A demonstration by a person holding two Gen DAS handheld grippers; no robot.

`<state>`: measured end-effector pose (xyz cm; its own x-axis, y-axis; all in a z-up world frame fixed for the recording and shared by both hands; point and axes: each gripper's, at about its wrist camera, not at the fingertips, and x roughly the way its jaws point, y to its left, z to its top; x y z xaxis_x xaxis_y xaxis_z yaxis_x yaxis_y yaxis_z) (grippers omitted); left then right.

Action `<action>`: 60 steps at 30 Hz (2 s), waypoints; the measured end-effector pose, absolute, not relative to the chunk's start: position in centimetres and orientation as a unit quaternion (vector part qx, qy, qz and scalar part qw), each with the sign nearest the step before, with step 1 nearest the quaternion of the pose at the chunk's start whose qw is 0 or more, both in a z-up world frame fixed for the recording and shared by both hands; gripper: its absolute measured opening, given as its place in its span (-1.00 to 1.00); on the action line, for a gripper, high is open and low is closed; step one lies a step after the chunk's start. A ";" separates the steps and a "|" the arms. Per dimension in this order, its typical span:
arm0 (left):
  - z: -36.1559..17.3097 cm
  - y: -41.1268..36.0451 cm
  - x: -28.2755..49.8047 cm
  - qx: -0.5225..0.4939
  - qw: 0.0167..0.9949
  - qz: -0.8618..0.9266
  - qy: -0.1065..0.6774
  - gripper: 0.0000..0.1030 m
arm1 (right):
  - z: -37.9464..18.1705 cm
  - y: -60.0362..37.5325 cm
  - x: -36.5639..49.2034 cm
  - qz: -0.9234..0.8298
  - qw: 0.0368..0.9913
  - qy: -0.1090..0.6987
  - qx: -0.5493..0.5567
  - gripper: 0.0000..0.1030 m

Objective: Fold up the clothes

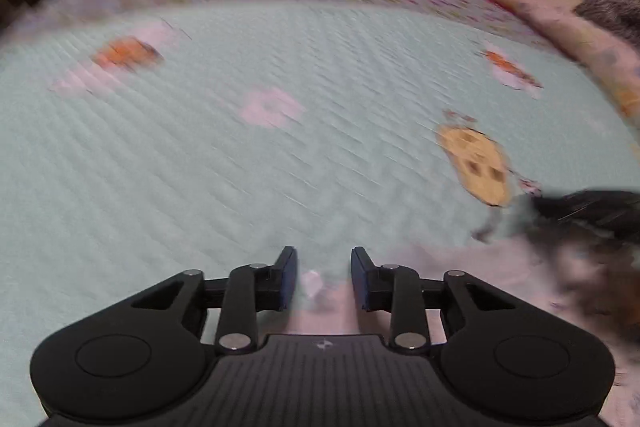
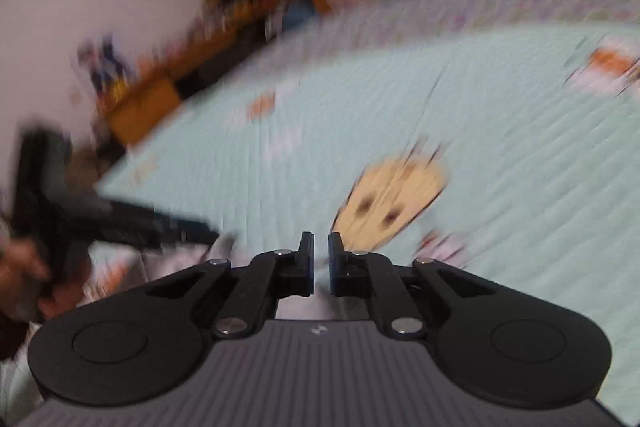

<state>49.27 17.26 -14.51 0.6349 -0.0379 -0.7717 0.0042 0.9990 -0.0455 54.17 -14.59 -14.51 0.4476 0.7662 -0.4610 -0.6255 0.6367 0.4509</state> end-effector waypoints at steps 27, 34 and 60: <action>-12.9 16.1 43.3 0.020 0.905 -0.012 0.424 0.49 | -15.9 -28.0 46.6 0.267 0.916 0.296 0.039 -0.33; -16.0 16.1 43.7 0.040 0.885 0.014 0.463 0.88 | -17.4 -24.3 46.3 0.322 0.881 0.341 -0.069 -0.30; -16.3 16.5 43.1 0.024 0.886 0.032 0.461 0.99 | -17.8 -19.3 36.7 0.265 0.891 0.110 -0.352 -0.86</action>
<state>43.14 16.52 -16.29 0.5721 0.0788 -0.8164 -0.0340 0.9968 0.0724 36.71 -19.29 -17.76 0.8359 0.3943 -0.3818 -0.5488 0.6123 -0.5692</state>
